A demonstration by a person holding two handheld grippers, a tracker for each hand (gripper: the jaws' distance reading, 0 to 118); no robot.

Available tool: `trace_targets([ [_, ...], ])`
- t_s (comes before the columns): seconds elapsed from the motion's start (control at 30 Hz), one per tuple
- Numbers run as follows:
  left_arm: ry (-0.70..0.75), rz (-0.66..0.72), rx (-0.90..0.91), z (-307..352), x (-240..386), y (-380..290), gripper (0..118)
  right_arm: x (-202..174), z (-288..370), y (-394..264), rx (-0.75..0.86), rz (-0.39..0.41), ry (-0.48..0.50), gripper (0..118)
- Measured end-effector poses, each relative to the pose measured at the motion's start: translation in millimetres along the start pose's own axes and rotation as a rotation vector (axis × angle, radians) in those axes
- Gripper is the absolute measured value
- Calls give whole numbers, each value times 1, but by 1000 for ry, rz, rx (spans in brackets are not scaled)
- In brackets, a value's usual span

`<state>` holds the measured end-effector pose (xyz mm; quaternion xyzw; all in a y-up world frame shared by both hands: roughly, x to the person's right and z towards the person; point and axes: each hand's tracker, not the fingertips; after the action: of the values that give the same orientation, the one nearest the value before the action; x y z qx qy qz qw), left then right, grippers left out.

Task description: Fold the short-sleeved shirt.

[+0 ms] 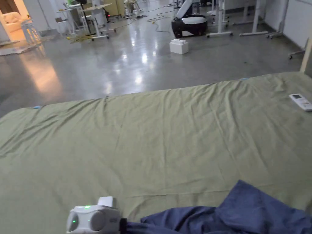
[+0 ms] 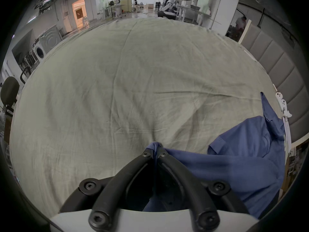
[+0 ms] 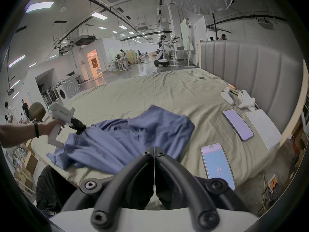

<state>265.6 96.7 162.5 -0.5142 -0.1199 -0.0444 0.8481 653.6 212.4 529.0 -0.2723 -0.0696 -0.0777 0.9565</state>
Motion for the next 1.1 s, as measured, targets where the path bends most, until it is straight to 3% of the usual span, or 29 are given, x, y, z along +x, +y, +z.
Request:
trace_targets([
  [0.1,17,-45,-9,-1,2,2,3,17,-57,53,-55,54,32,6],
  [0.13,19,-53,-13,-1,3,2,3,23,-78,66,-103,61,48,22],
  [0.17,17,-56,-17,-2,2,3,3,32,-103,81,-102,83,63,49],
  [0.2,12,-56,-24,-3,0,6,3,39,-128,92,-96,103,64,84],
  [0.23,4,-51,-33,-3,-2,8,3,45,-148,101,-122,129,62,94],
  [0.37,-30,-66,-71,-3,-8,16,3,66,-236,120,-338,192,24,90],
  [0.47,-54,-36,-81,-5,-14,17,3,78,-288,116,-481,175,-25,90],
  [0.57,-73,-14,-73,-6,-20,15,3,75,-316,106,-536,267,-30,87],
  [0.67,-105,21,-63,-7,-27,13,3,67,-325,92,-619,359,-19,72],
  [0.73,-114,36,-66,-5,-25,13,3,60,-320,93,-564,404,-15,52],
  [0.77,-116,30,-69,-4,-24,13,3,59,-320,95,-582,386,13,39],
  [0.8,-113,21,-70,-4,-22,13,3,59,-320,95,-597,364,45,17],
  [0.83,-109,13,-71,-3,-20,12,3,56,-319,97,-598,356,43,3],
  [0.93,-90,7,-58,2,-15,10,3,55,-316,93,-583,342,43,2],
  [1.0,-92,26,-53,14,-17,14,3,59,-300,95,-520,263,57,2],
  [1.03,-117,111,-38,25,-19,15,3,60,-287,99,-481,230,61,2],
  [1.1,-272,150,125,69,-28,9,3,61,-248,116,-370,180,79,2],
])
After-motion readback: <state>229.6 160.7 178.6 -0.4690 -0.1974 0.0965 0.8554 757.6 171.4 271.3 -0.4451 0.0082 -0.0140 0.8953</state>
